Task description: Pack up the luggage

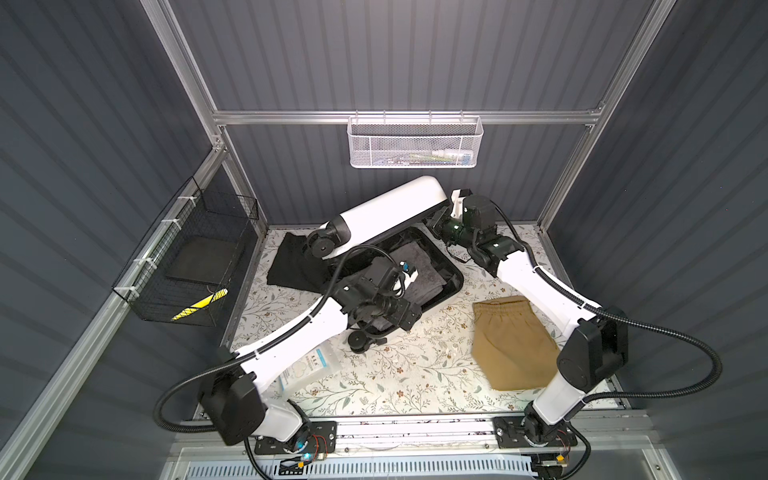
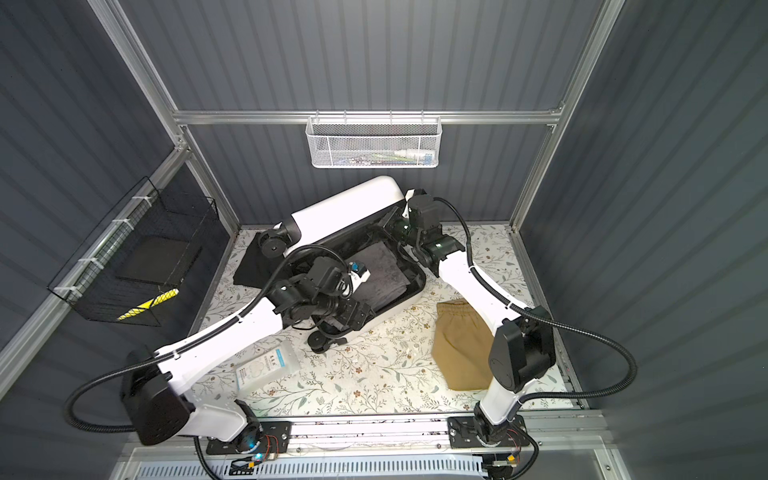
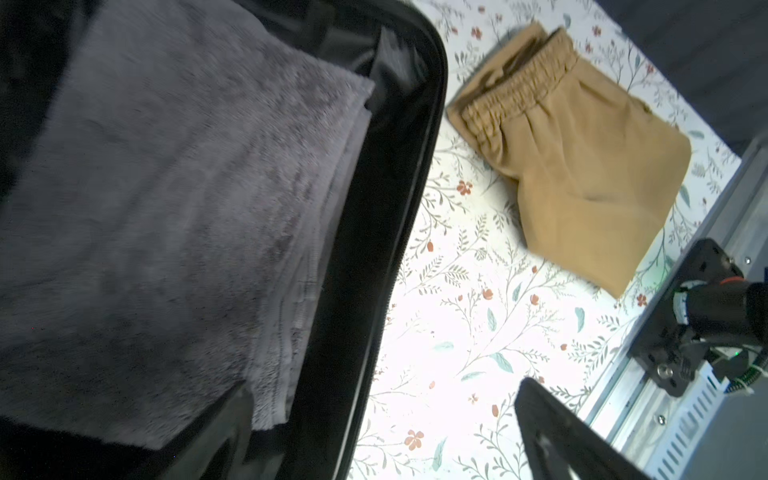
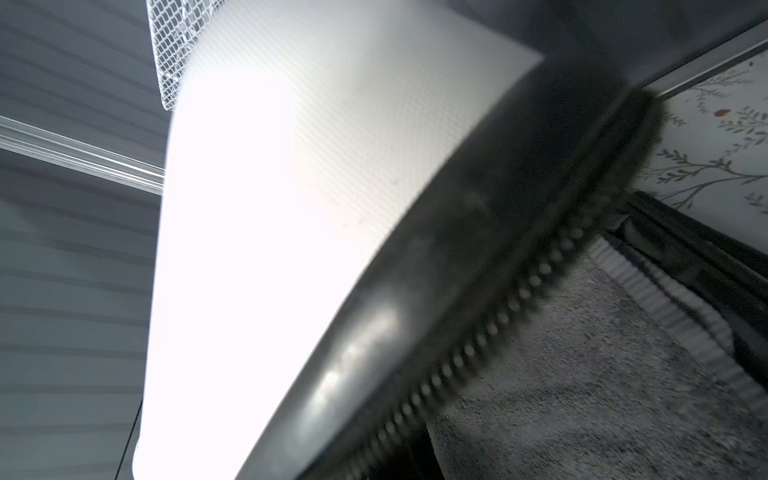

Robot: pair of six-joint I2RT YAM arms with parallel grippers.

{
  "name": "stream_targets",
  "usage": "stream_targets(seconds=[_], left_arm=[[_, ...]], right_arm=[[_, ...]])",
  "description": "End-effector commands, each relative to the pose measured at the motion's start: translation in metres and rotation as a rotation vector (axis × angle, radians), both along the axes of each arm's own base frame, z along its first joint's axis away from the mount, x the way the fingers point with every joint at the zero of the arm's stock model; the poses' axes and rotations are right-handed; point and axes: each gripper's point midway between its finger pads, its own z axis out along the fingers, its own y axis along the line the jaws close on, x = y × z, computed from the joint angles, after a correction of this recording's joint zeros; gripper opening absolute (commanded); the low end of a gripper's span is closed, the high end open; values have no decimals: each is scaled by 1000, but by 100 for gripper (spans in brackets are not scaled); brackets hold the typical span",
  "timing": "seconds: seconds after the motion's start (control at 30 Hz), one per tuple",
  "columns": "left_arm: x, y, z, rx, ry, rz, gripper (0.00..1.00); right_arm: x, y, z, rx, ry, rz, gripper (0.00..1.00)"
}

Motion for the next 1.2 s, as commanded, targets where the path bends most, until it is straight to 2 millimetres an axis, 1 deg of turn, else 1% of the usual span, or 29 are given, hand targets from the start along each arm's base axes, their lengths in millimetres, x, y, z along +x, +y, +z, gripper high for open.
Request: stream_targets(seconds=[0.0,0.03,0.1,0.17,0.27,0.4,0.57,0.63,0.67,0.7,0.8,0.9,0.93,1.03,1.1,1.17], left_arm=[[12,28,25,-54,-94,178,100],[15,35,32,-65,-118,211,100],[21,46,39,-68,-129,252,100],[30,54,42,-66,-121,283,100],[49,63,43,-63,-116,329,100],[79,71,57,-77,-155,389,100],[111,78,82,-88,-215,430,100],[123,82,97,-99,-245,449,100],[127,83,100,-103,-249,453,100],[131,84,104,-109,-255,457,100],[140,86,109,-117,-263,464,100],[145,86,111,-122,-265,465,100],[147,86,111,-122,-266,466,100],[149,86,112,-120,-266,464,100],[149,86,112,-119,-267,465,100],[149,87,112,-118,-268,464,100]], right_arm=[[4,5,15,1,-40,19,0],[5,6,17,1,-43,22,0],[6,8,21,2,-48,29,0],[7,9,24,4,-51,34,0],[7,11,27,7,-52,41,0],[4,11,27,7,-50,48,0],[-6,8,27,-22,-54,71,0],[-16,4,21,-48,-49,80,3],[-20,1,17,-57,-42,78,6],[-26,-3,12,-65,-36,78,9],[-43,-12,-15,-95,2,76,15],[-53,-24,-54,-154,62,62,20],[-55,-26,-69,-184,87,67,20],[-56,-33,-106,-290,155,71,23],[-56,-36,-127,-365,201,88,25],[-54,-39,-143,-436,241,103,26]])
